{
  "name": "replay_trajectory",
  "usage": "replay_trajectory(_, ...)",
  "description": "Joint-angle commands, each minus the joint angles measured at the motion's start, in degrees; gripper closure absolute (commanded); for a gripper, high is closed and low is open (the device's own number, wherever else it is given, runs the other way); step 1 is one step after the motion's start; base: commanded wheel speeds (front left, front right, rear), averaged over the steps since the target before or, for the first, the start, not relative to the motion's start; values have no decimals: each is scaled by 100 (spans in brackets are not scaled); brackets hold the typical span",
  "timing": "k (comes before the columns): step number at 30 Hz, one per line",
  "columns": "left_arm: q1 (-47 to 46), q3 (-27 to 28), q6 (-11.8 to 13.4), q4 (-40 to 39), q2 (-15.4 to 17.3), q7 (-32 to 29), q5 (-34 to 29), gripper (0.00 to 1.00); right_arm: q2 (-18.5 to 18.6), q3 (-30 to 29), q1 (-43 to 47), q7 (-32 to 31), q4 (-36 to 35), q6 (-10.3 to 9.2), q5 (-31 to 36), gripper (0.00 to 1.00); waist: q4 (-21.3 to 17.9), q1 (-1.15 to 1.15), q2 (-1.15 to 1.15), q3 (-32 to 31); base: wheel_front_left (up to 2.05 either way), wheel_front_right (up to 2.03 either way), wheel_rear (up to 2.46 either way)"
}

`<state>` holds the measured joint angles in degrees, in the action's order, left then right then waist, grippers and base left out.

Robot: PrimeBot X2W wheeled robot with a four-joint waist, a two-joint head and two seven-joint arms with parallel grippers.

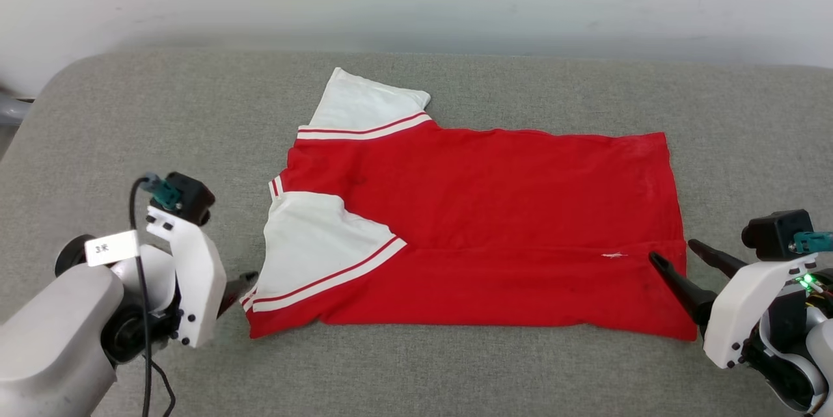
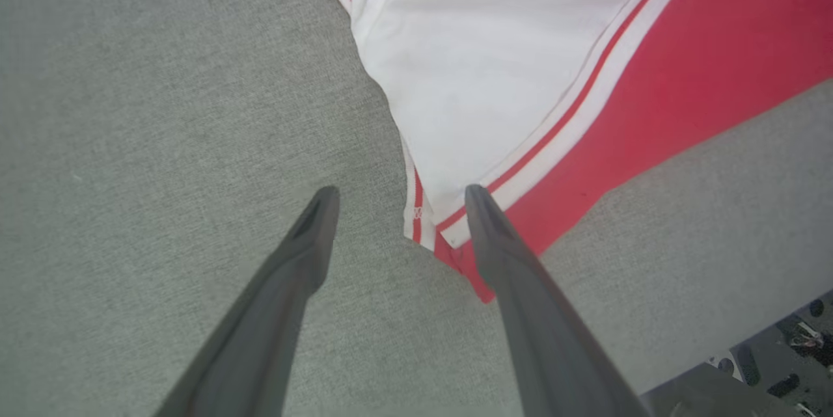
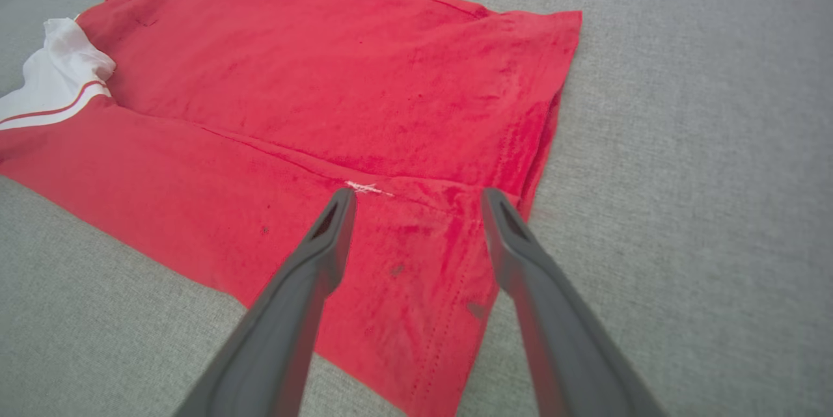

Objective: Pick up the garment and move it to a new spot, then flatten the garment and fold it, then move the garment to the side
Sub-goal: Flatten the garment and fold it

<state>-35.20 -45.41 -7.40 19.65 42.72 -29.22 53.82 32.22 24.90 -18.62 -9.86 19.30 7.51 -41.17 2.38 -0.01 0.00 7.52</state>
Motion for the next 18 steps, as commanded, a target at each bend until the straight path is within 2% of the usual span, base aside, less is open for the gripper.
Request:
replay_trajectory(1, -66, -103, -1, -30, 15, -170, -4, 0, -43, -19, 25, -9, -21, -5, 17, 0, -14, 1, 0, 19, 0, 0, 0)
replay_trajectory(18, 33, -725, 9, 712, -261, -636, 73, 0, -135, 59, -281, 33, 16, -5, 57, 0, -282, 1, 0, 388, 0, 0, 0)
